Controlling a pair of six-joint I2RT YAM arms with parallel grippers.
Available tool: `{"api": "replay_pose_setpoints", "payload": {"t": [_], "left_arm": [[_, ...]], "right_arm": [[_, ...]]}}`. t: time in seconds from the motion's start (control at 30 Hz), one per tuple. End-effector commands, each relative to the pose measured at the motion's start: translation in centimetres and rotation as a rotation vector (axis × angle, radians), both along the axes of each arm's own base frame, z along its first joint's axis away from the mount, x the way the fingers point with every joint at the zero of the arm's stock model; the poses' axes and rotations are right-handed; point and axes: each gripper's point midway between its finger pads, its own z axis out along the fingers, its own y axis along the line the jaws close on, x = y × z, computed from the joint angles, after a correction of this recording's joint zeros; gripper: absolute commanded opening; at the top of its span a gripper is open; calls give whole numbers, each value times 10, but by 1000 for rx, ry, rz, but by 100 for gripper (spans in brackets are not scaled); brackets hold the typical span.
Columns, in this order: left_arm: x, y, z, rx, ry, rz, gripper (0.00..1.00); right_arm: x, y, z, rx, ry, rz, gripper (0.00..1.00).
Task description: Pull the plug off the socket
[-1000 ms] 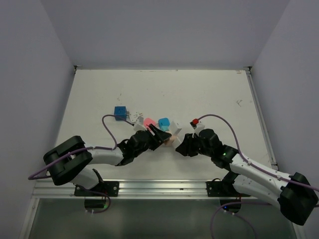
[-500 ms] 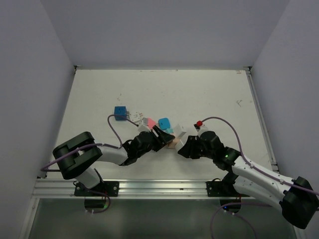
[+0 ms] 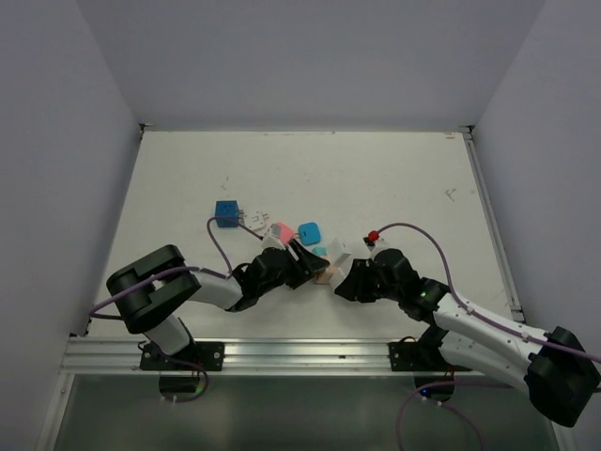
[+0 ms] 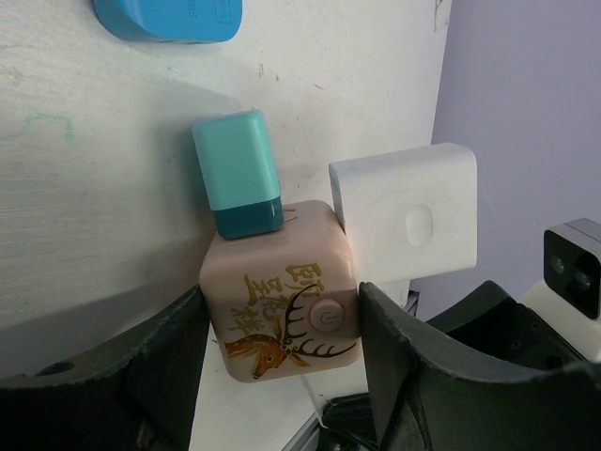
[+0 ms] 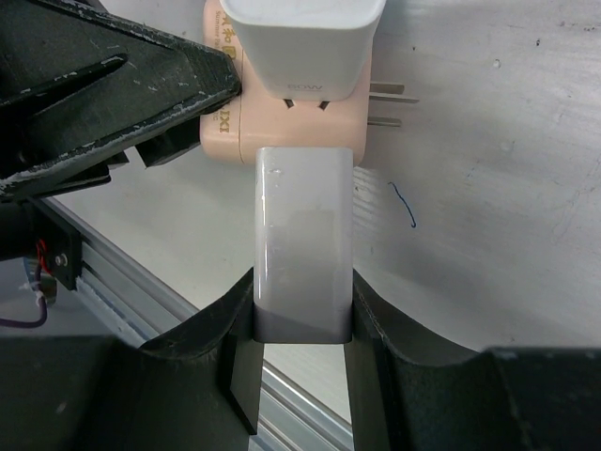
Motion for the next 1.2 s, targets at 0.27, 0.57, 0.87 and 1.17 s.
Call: {"api": "replay_pose_setpoints", "payload": {"t": [0.27, 0.57, 0.87, 1.17], "left_arm": [[-5, 19, -26, 19, 50, -4, 87], [-9, 4, -17, -55, 64, -53, 93], [-18, -5, -12, -55, 52, -122, 87], [-8, -19, -13, -8, 29, -154, 79]], "right_arm": [[-1, 0, -1, 15, 22, -23, 0], [-1, 1, -4, 4, 24, -14, 0], [1, 3, -8, -5, 22, 1, 0], [1, 4, -8, -19, 10, 28, 0]]}}
